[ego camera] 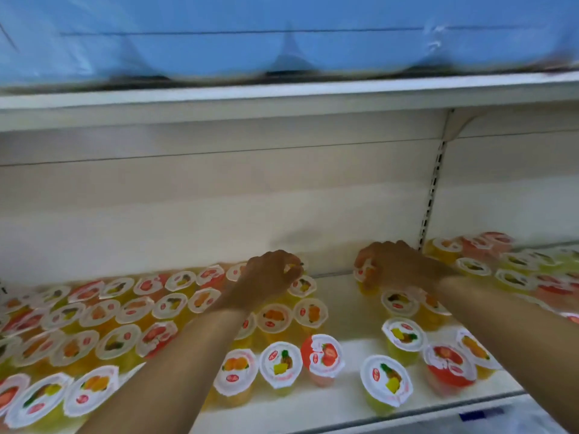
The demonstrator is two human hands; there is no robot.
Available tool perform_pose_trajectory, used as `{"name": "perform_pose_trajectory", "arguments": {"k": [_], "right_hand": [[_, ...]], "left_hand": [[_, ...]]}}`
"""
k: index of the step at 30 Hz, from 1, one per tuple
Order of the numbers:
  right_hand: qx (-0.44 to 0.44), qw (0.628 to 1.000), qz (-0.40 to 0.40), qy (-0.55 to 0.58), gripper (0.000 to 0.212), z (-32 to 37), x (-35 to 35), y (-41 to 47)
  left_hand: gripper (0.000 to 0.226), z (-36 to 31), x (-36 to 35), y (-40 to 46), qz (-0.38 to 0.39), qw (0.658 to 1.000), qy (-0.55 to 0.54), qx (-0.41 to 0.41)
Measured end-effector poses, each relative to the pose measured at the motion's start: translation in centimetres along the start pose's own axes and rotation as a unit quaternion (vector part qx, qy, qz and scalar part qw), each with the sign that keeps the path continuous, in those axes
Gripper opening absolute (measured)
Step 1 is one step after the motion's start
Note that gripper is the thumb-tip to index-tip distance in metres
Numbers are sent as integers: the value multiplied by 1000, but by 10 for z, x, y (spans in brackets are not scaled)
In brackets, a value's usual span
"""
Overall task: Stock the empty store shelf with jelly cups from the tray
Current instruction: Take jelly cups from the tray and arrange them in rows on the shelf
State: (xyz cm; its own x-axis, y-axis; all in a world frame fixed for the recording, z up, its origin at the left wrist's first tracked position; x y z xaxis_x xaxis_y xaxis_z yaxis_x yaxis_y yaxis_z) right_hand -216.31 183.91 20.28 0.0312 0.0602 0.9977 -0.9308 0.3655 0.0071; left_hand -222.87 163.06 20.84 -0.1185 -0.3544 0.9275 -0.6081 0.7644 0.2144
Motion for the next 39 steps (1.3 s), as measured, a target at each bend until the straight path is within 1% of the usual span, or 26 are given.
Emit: {"name": "perform_pose_trajectory", "arguments": {"k": [3,5,12,16,18,20,22,24,25,27,31,32,34,36,39], "right_hand": [[21,998,-56,1,38,20,0,14],[36,996,-80,16,34,38,-1,23],[25,991,-61,117,25,65,-12,48],[21,987,-31,155,28,66,-18,49],[30,987,-17,157,30,67,-18,45],[39,991,-30,127,34,65,-12,37],[35,990,-43,130,39,52,1,26],[39,988,-17,150,38,32,13,14],[48,987,18,151,34,22,15,6],[60,983,95,149,26,4,15,-11],[46,982,152,105,27,-14,14,-39],[42,980,177,84,30,-13,10,-45],[33,974,221,39,44,-13,3,-55],[23,972,235,3,56,-12,-1,-60],[24,972,235,-18,60,-11,-3,-61]], "left_hand": [[39,0,-16,9,43,998,50,-15],[39,-1,-19,13,41,996,72,-24],[38,2,-21,15,29,997,74,-24],[37,4,-22,15,29,997,65,-15],[37,3,-22,14,23,998,50,-7],[37,3,-21,11,18,1000,24,5],[36,1,-16,5,-5,1000,-17,10],[35,-5,-8,-5,-40,997,-63,0],[34,-9,-5,-12,-47,996,-77,-6],[33,-15,-6,-23,-35,997,-68,-13],[27,-20,-7,-32,-28,999,-36,-9],[27,-21,-7,-33,-24,999,-25,-9],[27,-21,-8,-36,-19,1000,-13,-1],[27,-19,-9,-37,-16,1000,-11,6],[28,-17,-13,-37,4,1000,-9,16]]}}
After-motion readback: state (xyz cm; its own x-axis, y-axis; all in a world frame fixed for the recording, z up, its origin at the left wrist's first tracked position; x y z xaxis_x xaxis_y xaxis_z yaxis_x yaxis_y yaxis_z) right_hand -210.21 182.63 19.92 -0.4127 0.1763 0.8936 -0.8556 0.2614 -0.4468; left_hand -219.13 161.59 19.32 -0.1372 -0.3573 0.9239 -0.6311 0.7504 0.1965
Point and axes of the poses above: each hand's wrist, its own y-axis towards the middle knuckle, its own x-axis out of the back of the hand, z = x × y, the point moved 9 cm from there along y, towards the middle knuckle, and after that the axes turned 13 degrees about -x, right-handed, at the moved point
